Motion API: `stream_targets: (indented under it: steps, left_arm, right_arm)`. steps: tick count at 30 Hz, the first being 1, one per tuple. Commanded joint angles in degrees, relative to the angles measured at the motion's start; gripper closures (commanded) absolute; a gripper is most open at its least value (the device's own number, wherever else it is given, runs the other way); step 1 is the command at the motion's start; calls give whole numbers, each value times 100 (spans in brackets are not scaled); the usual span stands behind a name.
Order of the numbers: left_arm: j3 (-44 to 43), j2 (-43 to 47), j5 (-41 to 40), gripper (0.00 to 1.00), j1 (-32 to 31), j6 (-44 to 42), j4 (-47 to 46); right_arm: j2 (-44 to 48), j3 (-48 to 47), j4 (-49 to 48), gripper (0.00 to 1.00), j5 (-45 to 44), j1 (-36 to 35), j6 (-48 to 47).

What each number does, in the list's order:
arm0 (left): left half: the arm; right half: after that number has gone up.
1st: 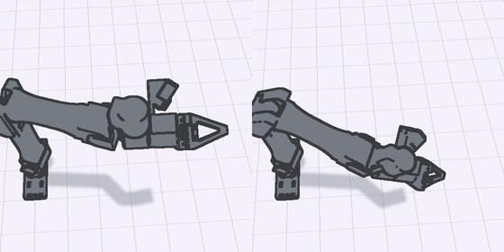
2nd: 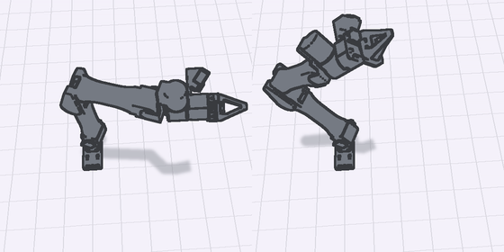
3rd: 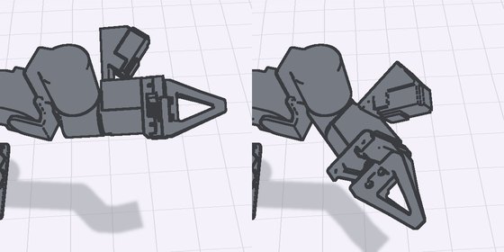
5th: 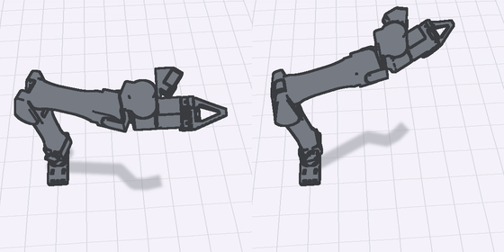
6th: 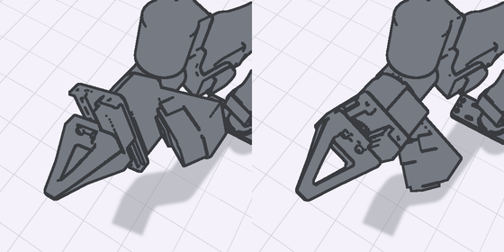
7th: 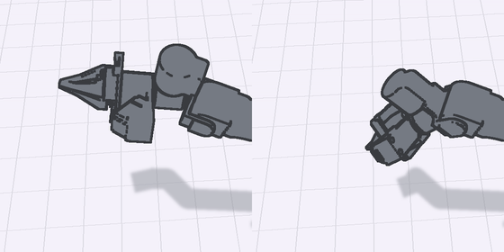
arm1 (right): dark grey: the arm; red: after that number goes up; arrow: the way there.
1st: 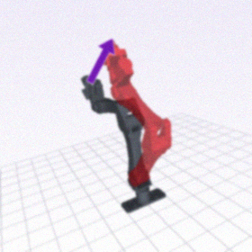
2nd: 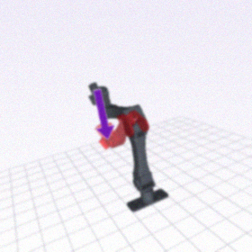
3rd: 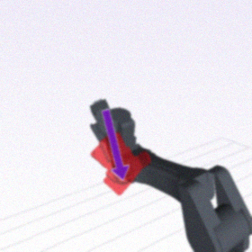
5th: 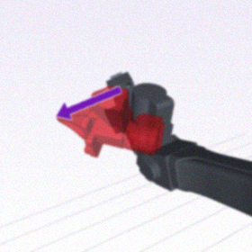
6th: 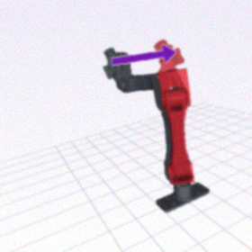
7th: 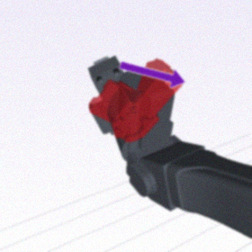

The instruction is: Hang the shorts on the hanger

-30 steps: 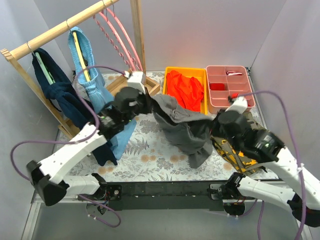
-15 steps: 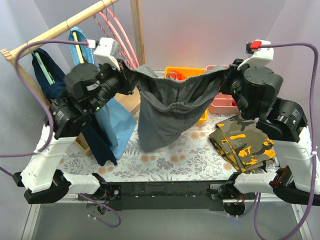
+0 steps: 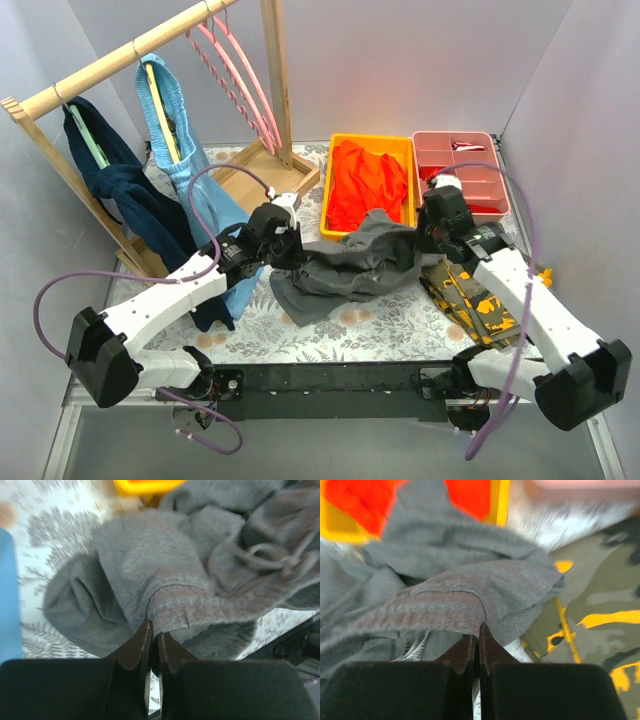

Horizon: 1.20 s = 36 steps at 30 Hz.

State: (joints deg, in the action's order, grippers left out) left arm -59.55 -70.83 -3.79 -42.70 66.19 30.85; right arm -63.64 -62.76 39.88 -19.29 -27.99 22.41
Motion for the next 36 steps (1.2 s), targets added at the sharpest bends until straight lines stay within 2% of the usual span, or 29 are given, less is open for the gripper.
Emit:
stream_targets:
  steps: [1, 2, 4, 6, 9, 11, 12, 13, 14, 15, 17, 18, 19, 20, 21, 24, 27, 29, 36]
  left_arm:
    - [233, 384, 1020, 87, 25, 307, -1388]
    - [181, 629, 1090, 68, 25, 202, -1406]
    - [-47, 903, 1293, 55, 16, -88, -1232]
    - [-670, 1149, 1538, 52, 7, -221, -899]
    - [-1566, 1282, 1654, 52, 7, -230, -626]
    - [-2383, 1177, 927, 50, 7, -317, -353]
    - [-2969, 1002, 689, 45, 7, -405, -186]
    - [-3288, 862, 452, 43, 7, -466, -46]
    - [-3709, 643, -334, 43, 7, -658, 113]
    - [-4496, 423, -585, 42, 7, -756, 480]
    - [-5414, -464, -1304, 40, 16, -1002, 868]
    - [-5792, -737, -1543, 38, 42, -1055, 1218]
    - [-6544, -1044, -1693, 35, 86, -1134, 1335]
    - [-6804, -1482, -1826, 34, 130, -1222, 1440]
    - [-6998, -1661, -2184, 32, 235, -1327, 1485]
    - [-7176, -1917, -2065, 30, 839, -1241, 1398]
    - [-7062, -1943, -1346, 31, 1552, -1030, 1161]
    - [-7281, -2083, -1282, 33, 1868, -986, 1238]
    - [-6631, -1952, -421, 39, 2582, -573, 1011]
  right_arm:
    - [-263, 835, -1095, 99, 1339, 241, 298]
    - [-298, 958, -1201, 98, 1392, 250, 325]
    - [-263, 1151, -1482, 83, 1402, 250, 343]
    - [-237, 1143, -1518, 72, 1367, 250, 334]
    - [-193, 1082, -1500, 67, 1287, 250, 299]
    - [-97, 1099, -1571, 60, 1401, 250, 316]
    - [-79, 1099, -1580, 53, 1462, 250, 299]
    - [-70, 1091, -1623, 50, 1559, 250, 316]
    - [-26, 1082, -1615, 49, 1577, 250, 334]
    - [-17, 1073, -1606, 46, 1577, 250, 334]
    - [0, 1082, -1641, 43, 1638, 250, 351]
    - [-17, 1099, -1659, 41, 1682, 250, 343]
    - [-17, 1099, -1659, 41, 1735, 250, 351]
    - [-52, 1099, -1641, 40, 1762, 250, 343]
    - [-70, 1108, -1650, 39, 1805, 250, 325]
    - [-61, 1135, -1650, 39, 1911, 250, 220]
    - [53, 1205, -1737, 38, 2104, 250, 149]
    - [167, 1258, -1773, 36, 2113, 250, 97]
    - [62, 1293, -1790, 36, 2175, 250, 52]
